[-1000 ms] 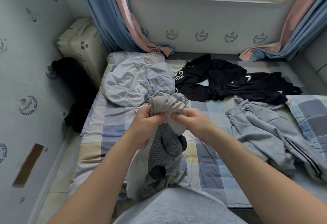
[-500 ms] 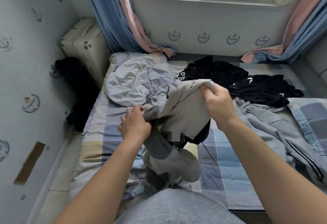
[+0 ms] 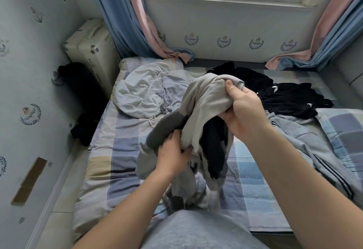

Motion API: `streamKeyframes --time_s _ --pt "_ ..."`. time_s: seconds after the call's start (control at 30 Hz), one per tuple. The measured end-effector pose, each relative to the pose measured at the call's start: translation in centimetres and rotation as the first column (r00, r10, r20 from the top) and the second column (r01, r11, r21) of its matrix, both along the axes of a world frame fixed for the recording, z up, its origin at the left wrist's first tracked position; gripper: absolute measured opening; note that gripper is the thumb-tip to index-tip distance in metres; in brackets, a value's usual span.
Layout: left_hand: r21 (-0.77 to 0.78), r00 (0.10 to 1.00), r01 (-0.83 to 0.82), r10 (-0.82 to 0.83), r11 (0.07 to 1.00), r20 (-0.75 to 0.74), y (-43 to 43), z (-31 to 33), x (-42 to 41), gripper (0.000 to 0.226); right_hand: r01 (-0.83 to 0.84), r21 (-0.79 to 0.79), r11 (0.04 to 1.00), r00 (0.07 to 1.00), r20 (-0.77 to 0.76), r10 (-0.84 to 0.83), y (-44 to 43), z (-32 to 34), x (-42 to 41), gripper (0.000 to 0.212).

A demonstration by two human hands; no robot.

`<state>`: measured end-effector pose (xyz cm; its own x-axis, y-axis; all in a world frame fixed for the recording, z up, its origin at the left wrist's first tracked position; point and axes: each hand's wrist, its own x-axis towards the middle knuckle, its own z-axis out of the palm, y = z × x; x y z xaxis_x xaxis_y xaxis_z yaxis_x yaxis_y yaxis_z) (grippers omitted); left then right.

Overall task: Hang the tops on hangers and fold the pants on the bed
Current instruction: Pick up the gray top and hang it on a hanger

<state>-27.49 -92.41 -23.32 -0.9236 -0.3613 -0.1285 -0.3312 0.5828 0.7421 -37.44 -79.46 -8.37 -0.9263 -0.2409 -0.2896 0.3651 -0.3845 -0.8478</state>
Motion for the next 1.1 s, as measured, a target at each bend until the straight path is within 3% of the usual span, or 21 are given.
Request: streamKeyframes --time_s 0.1,0.2,0.27,0.33,0.4,0.47,0.53,0.6,0.77,0.87,1.0,1.1 --pt "0.050 0.993 -0.076 0.080 0.996 -0.088 -1.7 -0.4 -0.4 0.013 0.118 -0.087 0.989 0.989 0.099 -0.109 0.6 0.0 -0.8 0.019" --pt "0.224 0.974 -0.122 0.160 0.967 -0.160 -3.3 0.2 -0.3 0.020 0.293 -0.093 0.951 0.940 0.212 -0.269 2.2 -1.4 -2.9 0.019" --pt "0.307 0.957 -0.124 0.196 0.944 -0.214 -4.0 1.1 -0.4 0.024 0.340 -0.005 0.940 0.910 0.255 -0.328 3.8 -3.1 -4.2 0.021" --pt "0.353 0.945 -0.106 0.205 0.930 -0.255 -4.4 2.3 -0.8 0.023 0.235 0.229 0.945 0.927 0.239 -0.288 5.0 -5.1 -4.8 0.037" --pt "0.393 0.935 -0.059 0.188 0.917 -0.300 -4.5 3.7 -1.1 0.020 0.045 0.515 0.856 0.985 0.121 -0.124 5.4 -6.6 -4.2 0.058" --pt "0.409 0.939 0.013 0.130 0.912 -0.320 -4.3 5.0 -1.4 0.018 -0.117 0.645 0.755 0.980 -0.049 0.193 5.0 -7.8 -2.6 0.070" --pt "0.404 0.956 0.114 0.011 0.908 -0.293 -3.8 6.1 -1.6 0.014 -0.397 0.646 0.652 0.825 -0.061 0.562 3.4 -8.4 0.1 0.073" --pt "0.388 0.959 0.193 -0.089 0.901 -0.270 -3.4 7.0 -1.7 0.009 -0.538 0.653 0.533 0.660 -0.067 0.748 1.4 -9.2 2.7 0.063" --pt "0.289 0.945 0.246 -0.162 0.925 -0.284 -5.2 8.5 -1.2 0.017 -0.296 0.713 0.635 0.713 -0.277 0.644 -1.4 -10.4 3.4 0.013" --pt "0.237 0.957 0.230 -0.176 0.944 -0.229 -6.1 8.0 -0.5 0.028 -0.153 0.687 0.710 0.754 -0.383 0.533 -1.5 -9.2 2.6 0.017" --pt "0.086 0.986 0.167 -0.167 0.982 -0.003 -5.4 4.1 0.6 0.030 -0.011 0.594 0.805 0.788 -0.491 0.373 -1.1 -6.6 1.2 0.020" --pt "-0.092 0.984 -0.017 0.034 0.996 0.178 -5.1 1.3 1.4 0.016 0.091 0.508 0.856 0.791 -0.560 0.248 0.0 -4.9 -0.3 0.022"
